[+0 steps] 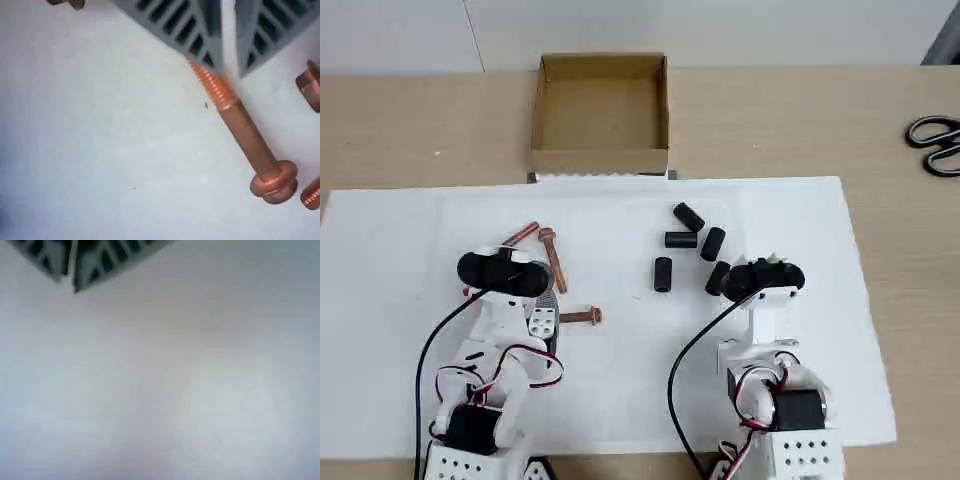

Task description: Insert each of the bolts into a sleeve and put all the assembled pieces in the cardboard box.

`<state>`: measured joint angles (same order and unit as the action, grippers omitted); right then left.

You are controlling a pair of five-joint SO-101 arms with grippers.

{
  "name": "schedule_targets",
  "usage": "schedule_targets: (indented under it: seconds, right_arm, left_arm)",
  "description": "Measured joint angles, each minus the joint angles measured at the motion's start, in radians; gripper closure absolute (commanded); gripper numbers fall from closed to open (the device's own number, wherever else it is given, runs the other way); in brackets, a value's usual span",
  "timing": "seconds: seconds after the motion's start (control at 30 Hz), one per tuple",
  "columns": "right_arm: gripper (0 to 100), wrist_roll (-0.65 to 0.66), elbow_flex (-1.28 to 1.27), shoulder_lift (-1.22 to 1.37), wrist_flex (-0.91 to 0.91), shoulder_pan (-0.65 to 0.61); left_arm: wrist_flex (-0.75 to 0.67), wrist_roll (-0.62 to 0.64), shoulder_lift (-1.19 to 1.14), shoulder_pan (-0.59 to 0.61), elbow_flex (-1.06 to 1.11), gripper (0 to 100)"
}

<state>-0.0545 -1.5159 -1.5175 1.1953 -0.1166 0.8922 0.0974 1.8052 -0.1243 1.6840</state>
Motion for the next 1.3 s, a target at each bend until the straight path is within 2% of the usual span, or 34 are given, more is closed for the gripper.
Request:
schedule_targets:
  seconds: [1.3]
  right_arm:
    - [99.2, 0.000, 0.000, 0.000, 0.000, -0.026]
  left_arm:
    - [0.000, 0.000, 0.000, 0.000, 0.000, 99]
